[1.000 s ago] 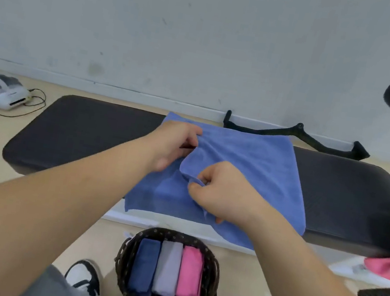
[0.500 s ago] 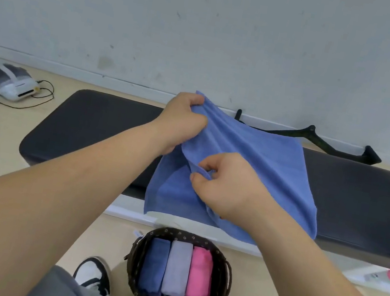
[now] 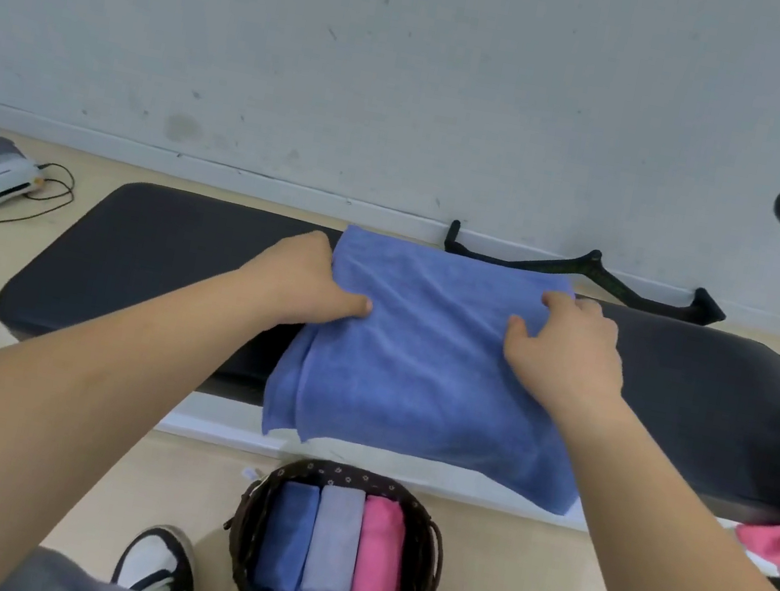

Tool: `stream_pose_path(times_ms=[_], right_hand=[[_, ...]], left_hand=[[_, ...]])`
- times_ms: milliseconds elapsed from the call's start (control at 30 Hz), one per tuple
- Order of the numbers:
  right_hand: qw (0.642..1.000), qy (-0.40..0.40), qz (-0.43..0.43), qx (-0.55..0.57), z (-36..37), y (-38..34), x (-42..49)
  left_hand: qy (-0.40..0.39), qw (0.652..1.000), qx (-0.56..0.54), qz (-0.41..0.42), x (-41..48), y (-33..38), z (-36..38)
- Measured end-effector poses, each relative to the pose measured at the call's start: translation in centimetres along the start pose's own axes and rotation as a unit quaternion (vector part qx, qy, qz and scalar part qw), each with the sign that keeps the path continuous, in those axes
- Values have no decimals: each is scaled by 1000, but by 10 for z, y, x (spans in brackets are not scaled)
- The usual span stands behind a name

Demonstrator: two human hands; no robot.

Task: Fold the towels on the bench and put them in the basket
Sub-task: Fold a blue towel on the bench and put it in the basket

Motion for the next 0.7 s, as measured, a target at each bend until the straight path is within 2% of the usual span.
stream_pose_path(times_ms=[67, 167, 233, 367, 533, 700], right_hand=[[999, -8, 45, -19, 4, 29, 7], [990, -25, 105, 89, 9, 52, 14], [982, -37, 113, 144, 10, 55, 18], [981, -80, 105, 140, -1, 60, 12], [969, -196, 146, 35, -24, 99, -21], [930, -311, 172, -98, -47, 134, -55]], left_hand=[[-16, 1000, -7, 2, -3, 6, 6], [-33, 999, -5, -3, -3, 10, 16], [-35, 999, 26, 7, -2, 13, 21], [9, 995, 82, 51, 1, 25, 19], [5, 988, 94, 124, -2, 60, 44], [5, 977, 57, 203, -17, 112, 74]])
Point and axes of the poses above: each hand's wrist, its own x-axis towards the middle knuckle, its own z-axis out of the palm, y = z × x, the point moved 9 cm from there along x, towards the middle knuckle, and after that the axes turned 10 degrees about y, right-handed, at the moved point
